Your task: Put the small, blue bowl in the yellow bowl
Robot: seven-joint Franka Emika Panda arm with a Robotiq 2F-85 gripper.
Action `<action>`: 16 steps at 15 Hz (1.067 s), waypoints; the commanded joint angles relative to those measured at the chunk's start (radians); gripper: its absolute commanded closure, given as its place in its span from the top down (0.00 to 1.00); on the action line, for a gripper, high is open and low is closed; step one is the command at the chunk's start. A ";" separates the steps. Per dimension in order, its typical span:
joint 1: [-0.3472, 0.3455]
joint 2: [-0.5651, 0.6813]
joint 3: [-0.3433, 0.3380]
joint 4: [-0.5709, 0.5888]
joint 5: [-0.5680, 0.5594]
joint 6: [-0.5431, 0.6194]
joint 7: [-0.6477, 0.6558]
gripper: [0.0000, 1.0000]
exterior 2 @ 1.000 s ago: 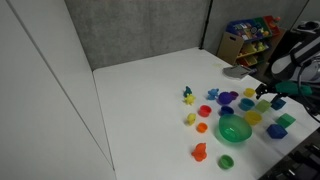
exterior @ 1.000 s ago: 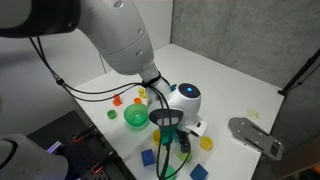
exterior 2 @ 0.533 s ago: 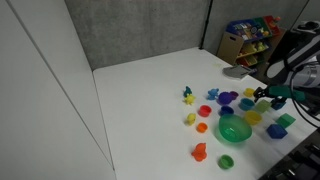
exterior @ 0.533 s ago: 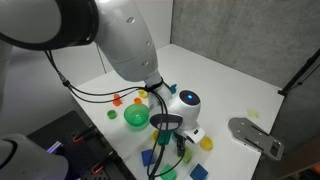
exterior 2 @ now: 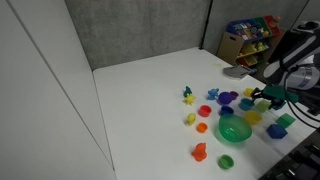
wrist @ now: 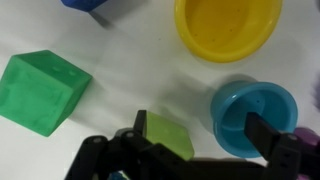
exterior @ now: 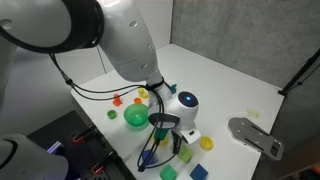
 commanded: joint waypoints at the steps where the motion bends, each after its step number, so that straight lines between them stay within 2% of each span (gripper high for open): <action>1: -0.007 0.017 0.024 0.023 0.042 0.009 0.019 0.96; 3: -0.013 0.019 0.040 0.023 0.056 0.017 0.006 0.92; 4: -0.016 0.020 0.048 0.021 0.061 0.021 0.001 0.84; 7: -0.018 0.026 0.062 0.019 0.065 0.049 -0.008 0.82; 9: -0.018 0.033 0.067 0.020 0.061 0.072 -0.009 0.66; 11: -0.020 0.040 0.070 0.021 0.058 0.098 -0.011 0.60; 12: -0.021 0.044 0.073 0.022 0.057 0.110 -0.012 0.60; 13: -0.023 0.047 0.074 0.024 0.056 0.119 -0.011 0.36; 15: -0.028 0.053 0.077 0.026 0.054 0.133 -0.012 0.32; 16: -0.028 0.058 0.076 0.027 0.052 0.139 -0.011 0.23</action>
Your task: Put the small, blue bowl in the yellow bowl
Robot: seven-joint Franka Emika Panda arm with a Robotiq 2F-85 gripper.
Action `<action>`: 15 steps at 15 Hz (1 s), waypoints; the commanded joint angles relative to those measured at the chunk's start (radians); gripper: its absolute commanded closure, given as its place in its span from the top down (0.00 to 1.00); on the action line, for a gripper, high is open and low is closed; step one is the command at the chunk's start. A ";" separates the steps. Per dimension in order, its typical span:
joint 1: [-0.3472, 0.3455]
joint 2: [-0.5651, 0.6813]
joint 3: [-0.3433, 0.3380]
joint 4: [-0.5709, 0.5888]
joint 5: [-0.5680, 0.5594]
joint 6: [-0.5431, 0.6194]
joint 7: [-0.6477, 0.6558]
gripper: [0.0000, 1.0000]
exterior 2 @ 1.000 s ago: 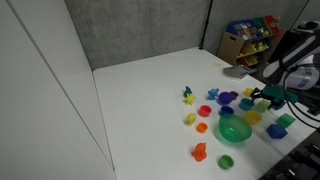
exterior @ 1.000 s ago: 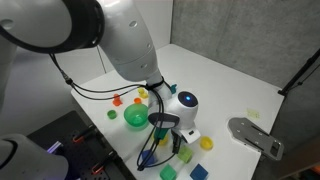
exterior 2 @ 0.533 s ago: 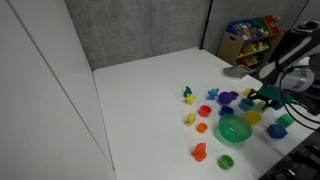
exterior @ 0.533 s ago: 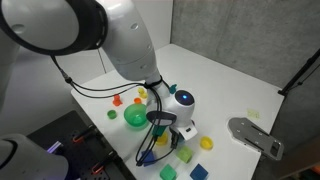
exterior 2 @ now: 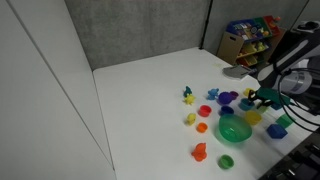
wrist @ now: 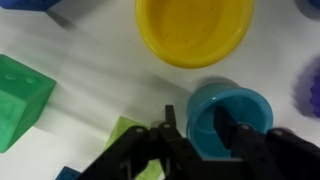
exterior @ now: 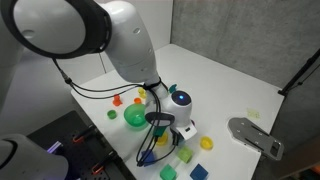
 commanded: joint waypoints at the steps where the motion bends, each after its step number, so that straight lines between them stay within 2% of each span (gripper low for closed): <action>1: -0.025 0.025 0.017 0.025 0.009 0.029 -0.015 0.15; 2: -0.025 0.030 0.016 0.026 0.007 0.035 -0.015 0.06; 4: -0.028 0.036 0.017 0.024 0.003 0.041 -0.018 0.01; 6: -0.033 0.014 0.021 0.009 -0.003 0.042 -0.034 0.05; 10: -0.028 -0.060 0.007 -0.054 -0.023 0.028 -0.073 0.05; 15: -0.058 -0.183 0.019 -0.171 -0.030 0.028 -0.160 0.05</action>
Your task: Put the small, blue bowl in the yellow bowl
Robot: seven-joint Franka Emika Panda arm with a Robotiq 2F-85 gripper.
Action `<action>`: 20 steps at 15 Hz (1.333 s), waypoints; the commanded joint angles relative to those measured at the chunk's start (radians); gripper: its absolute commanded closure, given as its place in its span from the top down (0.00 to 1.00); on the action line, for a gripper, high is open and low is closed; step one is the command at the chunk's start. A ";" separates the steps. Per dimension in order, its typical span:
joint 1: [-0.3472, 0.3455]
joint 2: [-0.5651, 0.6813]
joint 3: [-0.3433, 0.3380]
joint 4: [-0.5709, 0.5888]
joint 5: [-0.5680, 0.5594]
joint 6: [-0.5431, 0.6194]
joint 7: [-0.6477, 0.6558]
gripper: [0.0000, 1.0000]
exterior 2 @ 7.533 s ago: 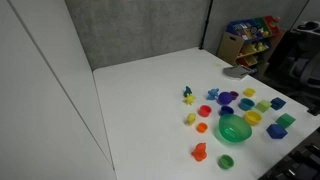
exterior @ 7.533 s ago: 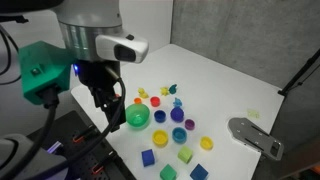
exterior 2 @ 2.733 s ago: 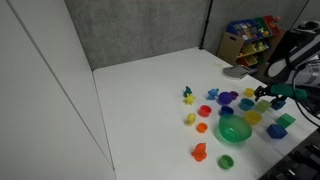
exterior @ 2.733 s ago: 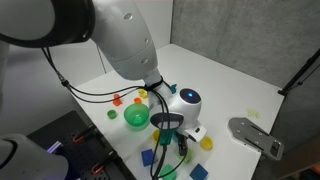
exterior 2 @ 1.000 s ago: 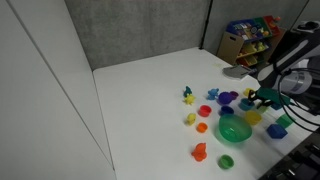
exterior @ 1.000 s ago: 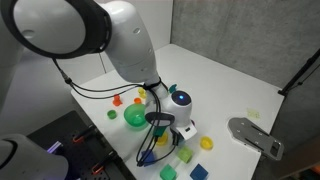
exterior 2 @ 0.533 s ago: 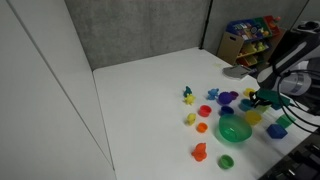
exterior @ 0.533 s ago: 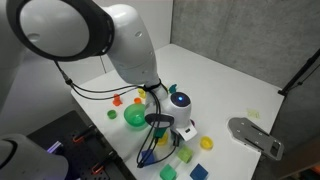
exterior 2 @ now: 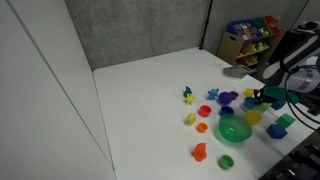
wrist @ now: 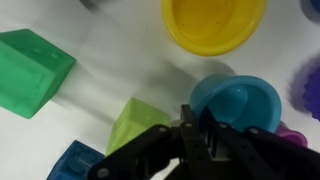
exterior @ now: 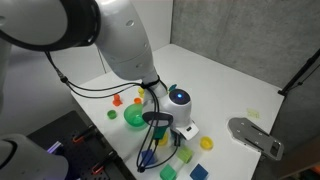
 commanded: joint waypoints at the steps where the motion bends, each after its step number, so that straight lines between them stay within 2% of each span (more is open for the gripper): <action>1: -0.048 -0.137 0.026 -0.136 -0.023 0.001 -0.078 0.05; 5: -0.088 -0.236 0.067 -0.256 0.002 0.017 -0.188 0.05; 9: -0.141 -0.285 0.150 -0.326 0.022 0.048 -0.280 0.05; 15: -0.185 -0.259 0.238 -0.361 0.009 0.161 -0.322 0.05; 20: -0.207 -0.240 0.250 -0.366 -0.003 0.184 -0.323 0.05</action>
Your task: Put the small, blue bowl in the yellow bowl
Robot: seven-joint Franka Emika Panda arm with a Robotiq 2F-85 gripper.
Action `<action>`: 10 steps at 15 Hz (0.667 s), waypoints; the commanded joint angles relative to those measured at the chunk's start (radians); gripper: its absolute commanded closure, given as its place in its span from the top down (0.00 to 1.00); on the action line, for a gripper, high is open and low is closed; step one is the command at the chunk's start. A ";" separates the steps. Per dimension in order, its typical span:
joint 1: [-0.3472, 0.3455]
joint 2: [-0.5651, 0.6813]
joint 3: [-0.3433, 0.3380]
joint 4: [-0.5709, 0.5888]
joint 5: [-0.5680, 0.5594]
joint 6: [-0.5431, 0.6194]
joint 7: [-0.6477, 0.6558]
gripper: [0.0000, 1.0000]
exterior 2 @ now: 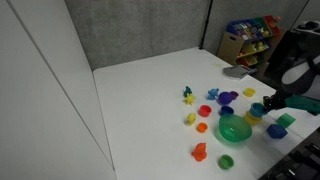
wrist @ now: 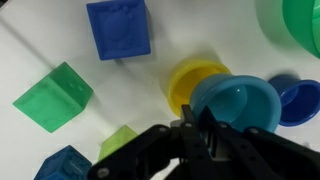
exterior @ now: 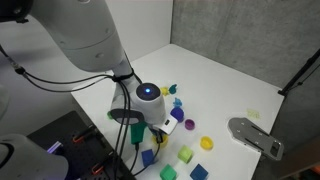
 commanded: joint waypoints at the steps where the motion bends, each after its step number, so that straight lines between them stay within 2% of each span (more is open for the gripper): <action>1: -0.045 0.011 0.025 -0.008 -0.003 0.033 -0.032 0.05; 10: -0.121 0.101 0.081 0.036 -0.011 0.058 -0.052 0.05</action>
